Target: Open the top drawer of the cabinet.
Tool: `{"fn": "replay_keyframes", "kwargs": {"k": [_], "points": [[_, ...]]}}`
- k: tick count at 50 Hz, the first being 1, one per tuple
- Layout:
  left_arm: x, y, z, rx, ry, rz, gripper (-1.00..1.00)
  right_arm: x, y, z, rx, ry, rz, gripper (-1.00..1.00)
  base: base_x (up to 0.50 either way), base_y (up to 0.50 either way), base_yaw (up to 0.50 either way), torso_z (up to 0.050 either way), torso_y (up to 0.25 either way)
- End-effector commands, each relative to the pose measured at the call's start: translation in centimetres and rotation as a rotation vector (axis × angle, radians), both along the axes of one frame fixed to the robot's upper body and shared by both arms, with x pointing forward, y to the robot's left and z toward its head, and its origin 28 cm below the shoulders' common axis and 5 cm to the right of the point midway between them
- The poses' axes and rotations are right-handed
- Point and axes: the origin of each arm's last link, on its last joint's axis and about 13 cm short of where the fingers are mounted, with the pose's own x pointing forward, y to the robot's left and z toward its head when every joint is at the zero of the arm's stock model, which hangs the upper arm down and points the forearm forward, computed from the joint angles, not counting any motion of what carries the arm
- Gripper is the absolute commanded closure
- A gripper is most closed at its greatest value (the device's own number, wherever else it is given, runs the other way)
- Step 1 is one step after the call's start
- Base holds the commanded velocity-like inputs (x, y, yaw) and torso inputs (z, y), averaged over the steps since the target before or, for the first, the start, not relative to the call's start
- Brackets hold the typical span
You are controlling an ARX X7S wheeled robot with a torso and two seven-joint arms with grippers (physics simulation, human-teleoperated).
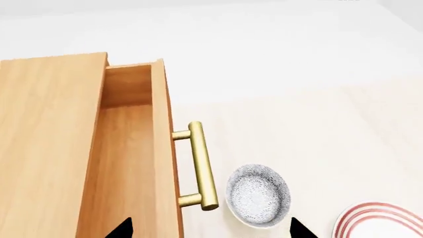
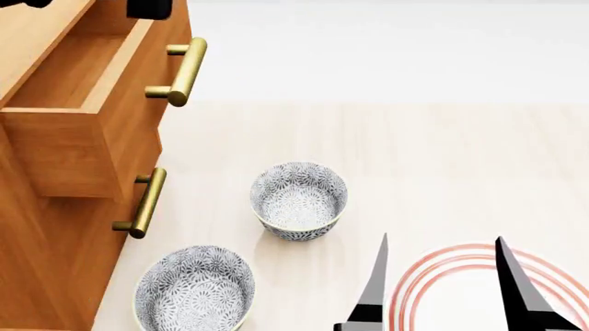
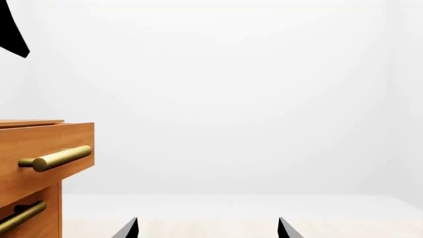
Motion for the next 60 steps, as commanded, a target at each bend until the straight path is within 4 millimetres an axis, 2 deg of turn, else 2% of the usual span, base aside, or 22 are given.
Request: {"fn": "replay_keyframes", "kwargs": {"k": [1,12,37,60], "points": [[-0.3,-1.0,0.3,-0.077,0.065,-0.108,-1.00,-0.3,-0.1,0.4,0.004,-0.032,-0.002,-1.00,0.00,0.00,0.00,0.000,0.000],[0.7,-1.2,-0.6,-0.097,0.096,-0.062,-1.00,-0.4,-0.1,0.3,0.007,-0.033,-0.004,-1.00,0.00,0.00,0.00,0.000,0.000],[1.5,-1.6,-2.7,-0.042,0.141,-0.053,-1.00,-0.4,-0.2,0.5,0.006,-0.033,-0.004,-1.00,0.00,0.00,0.00,0.000,0.000],[2.9,-2.0,-5.6,-0.025,0.190,-0.038,-1.00,-0.3,-0.2,0.1,0.008,-0.030,-0.006,-1.00,0.00,0.00,0.00,0.000,0.000]]}}
